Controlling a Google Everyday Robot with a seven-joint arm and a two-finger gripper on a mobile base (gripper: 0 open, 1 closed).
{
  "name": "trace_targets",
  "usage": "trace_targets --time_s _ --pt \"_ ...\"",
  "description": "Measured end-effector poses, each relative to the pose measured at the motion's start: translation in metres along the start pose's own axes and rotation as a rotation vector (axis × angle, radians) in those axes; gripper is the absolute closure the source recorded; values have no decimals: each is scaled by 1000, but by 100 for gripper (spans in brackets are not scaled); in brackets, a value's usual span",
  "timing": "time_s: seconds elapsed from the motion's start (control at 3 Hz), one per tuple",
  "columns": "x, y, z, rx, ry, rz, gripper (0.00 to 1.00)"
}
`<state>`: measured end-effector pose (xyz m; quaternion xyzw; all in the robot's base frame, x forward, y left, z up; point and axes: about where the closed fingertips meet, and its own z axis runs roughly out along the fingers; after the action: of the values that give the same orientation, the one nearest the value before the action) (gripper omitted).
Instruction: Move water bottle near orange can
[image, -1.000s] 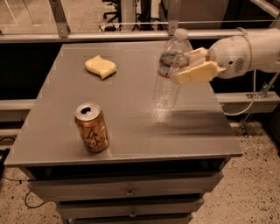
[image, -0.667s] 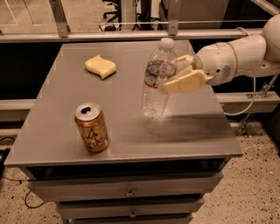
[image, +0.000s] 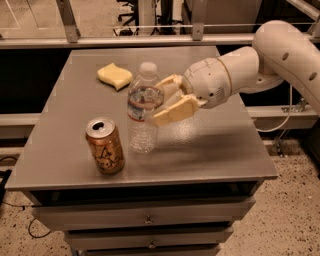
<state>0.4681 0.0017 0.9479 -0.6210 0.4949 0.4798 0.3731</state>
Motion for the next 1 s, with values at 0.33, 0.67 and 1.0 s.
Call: trace_targets --time_s 0.33,0.67,1.0 --pt "1 4 20 -42 43 -61 82" --pt "8 3 29 -56 84 -89 59" --pt "16 3 35 -72 114 -91 35"
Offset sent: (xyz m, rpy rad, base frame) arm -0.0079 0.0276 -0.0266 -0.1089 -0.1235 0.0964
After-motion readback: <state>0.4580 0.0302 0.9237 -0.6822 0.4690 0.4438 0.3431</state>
